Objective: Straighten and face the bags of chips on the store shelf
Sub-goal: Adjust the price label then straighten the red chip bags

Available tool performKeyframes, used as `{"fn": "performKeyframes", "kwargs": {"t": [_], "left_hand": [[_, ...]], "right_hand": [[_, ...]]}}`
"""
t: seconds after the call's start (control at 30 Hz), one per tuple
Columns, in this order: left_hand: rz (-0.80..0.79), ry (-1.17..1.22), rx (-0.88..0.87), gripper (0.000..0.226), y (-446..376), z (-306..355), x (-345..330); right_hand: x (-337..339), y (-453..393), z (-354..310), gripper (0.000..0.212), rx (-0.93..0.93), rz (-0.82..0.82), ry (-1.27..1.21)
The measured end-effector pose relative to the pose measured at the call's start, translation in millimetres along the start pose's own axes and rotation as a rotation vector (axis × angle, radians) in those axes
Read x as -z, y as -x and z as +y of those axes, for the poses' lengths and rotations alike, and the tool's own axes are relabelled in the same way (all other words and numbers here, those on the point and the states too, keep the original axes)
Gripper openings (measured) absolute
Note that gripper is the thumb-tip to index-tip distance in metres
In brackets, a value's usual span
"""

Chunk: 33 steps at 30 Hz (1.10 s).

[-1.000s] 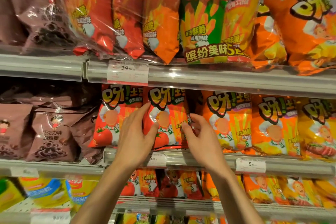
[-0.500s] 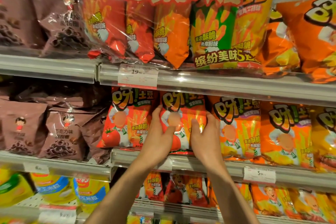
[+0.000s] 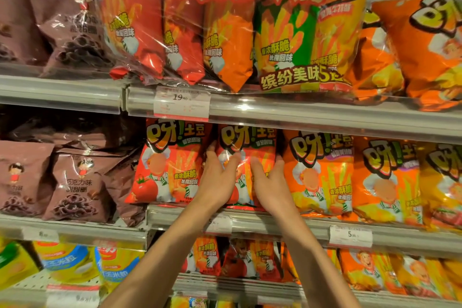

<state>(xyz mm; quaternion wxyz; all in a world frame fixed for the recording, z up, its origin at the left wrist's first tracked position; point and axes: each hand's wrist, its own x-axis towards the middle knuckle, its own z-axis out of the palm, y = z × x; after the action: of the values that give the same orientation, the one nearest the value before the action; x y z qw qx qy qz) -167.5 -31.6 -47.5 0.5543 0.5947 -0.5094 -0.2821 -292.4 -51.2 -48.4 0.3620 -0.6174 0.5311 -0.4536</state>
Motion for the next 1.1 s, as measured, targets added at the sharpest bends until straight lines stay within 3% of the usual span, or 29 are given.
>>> {"fn": "performKeyframes", "kwargs": {"t": [0.07, 0.27, 0.43, 0.6, 0.77, 0.9, 0.97, 1.1], "left_hand": [[0.009, -0.032, -0.012, 0.091, -3.0, 2.5, 0.2], [0.03, -0.078, -0.06, 0.079, -0.8, -2.5, -0.6], [0.036, -0.093, -0.082, 0.074, 2.8, -9.7, -3.8], [-0.013, -0.055, -0.085, 0.072, -2.1, -8.9, -0.6], [0.02, -0.011, -0.091, 0.073, -8.3, -8.1, -0.8], [0.019, -0.024, -0.102, 0.07, -7.1, -12.4, -3.5], [0.029, -0.045, -0.119, 0.07, -7.4, -13.7, -5.5], [0.0, -0.081, -0.11, 0.072, -11.1, -13.0, -10.3]], "right_hand": [[-1.1, -5.4, -3.3, 0.084, -0.01, -0.016, 0.003], [-2.6, -3.3, 1.0, 0.082, 0.041, 0.011, 0.057], [-9.0, 5.5, 7.0, 0.079, 0.098, 0.13, 0.148], [-5.9, 7.1, 6.6, 0.079, 0.113, 0.113, 0.157], [9.2, 23.5, 7.8, 0.066, 0.352, 0.155, 0.26], [29.5, 25.8, 18.6, 0.05, 0.58, 0.319, 0.466], [35.1, 23.3, 30.7, 0.051, 0.619, 0.347, 0.611], [42.3, 17.8, 41.5, 0.06, 0.582, 0.246, 0.719]]}}
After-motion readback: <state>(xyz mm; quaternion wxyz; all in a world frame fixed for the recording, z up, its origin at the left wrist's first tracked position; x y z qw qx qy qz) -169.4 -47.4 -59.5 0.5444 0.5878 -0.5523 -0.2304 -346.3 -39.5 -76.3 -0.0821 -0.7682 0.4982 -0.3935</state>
